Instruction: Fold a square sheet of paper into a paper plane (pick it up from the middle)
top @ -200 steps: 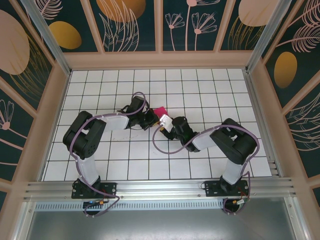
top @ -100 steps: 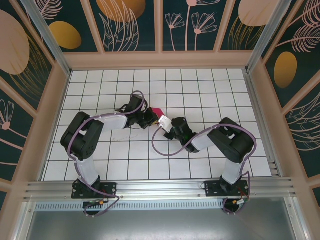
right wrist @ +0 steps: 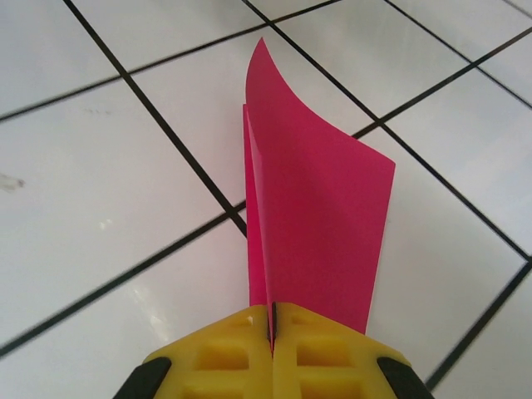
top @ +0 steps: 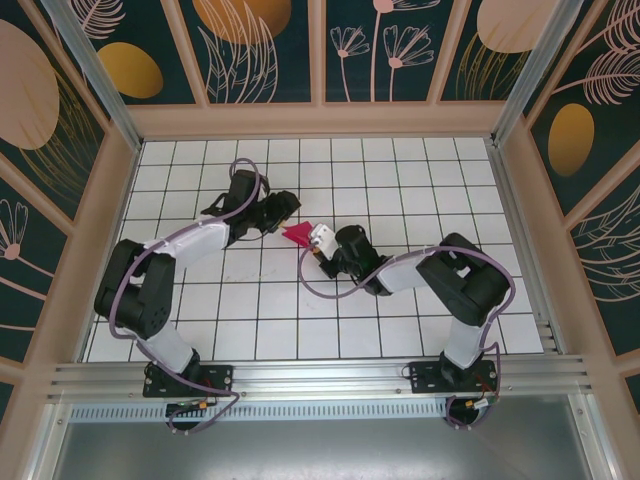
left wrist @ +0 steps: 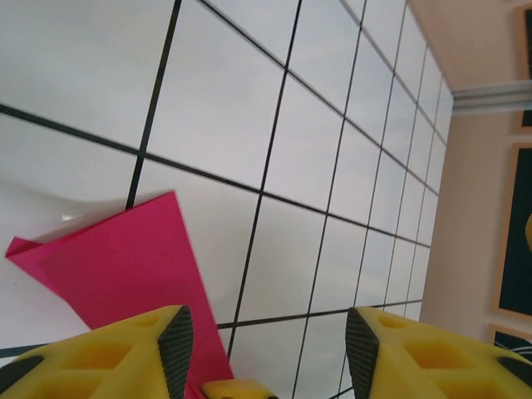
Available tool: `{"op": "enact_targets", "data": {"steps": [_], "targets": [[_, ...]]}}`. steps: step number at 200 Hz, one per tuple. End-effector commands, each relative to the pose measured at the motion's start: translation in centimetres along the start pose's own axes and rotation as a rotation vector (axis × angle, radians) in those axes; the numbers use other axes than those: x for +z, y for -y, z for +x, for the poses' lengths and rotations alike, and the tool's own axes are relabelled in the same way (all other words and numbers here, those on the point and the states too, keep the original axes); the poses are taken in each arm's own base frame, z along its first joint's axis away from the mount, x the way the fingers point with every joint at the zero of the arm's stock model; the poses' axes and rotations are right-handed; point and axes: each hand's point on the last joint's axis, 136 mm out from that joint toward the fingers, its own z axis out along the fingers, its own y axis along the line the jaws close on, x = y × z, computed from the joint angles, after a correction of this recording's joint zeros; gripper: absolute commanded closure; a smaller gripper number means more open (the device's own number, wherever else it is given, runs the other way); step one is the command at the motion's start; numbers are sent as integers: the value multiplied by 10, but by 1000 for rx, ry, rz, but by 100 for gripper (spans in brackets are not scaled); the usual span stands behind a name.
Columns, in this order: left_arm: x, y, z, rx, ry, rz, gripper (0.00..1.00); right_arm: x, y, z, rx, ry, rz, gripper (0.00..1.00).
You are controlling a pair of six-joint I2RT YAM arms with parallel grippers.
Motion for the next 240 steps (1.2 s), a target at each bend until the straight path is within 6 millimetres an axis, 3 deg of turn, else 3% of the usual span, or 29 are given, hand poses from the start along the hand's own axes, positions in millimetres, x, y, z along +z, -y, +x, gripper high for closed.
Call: {"op": "enact_targets", "data": {"steps": [1,12,15,81,156,190,240], "targets": [[-11,-13,-6,21,52,-49,45,8,-12,4,138,-45,-88,97],[-15,-11,-8,27,73,-47,44,11,-14,4,174,-61,-105,99],[-15,-19,-5,23,68,-62,44,11,-15,4,181,-64,-111,100],[-29,-43,3,21,133,-69,36,23,-17,2,383,-138,-206,100],[-25,-35,17,68,97,57,35,17,-13,-7,611,-125,-353,100],[-19,-29,27,97,52,133,39,19,-10,-3,693,-137,-376,100],[-5,-28,47,119,-11,174,55,19,-12,2,761,-157,-411,100]]}}
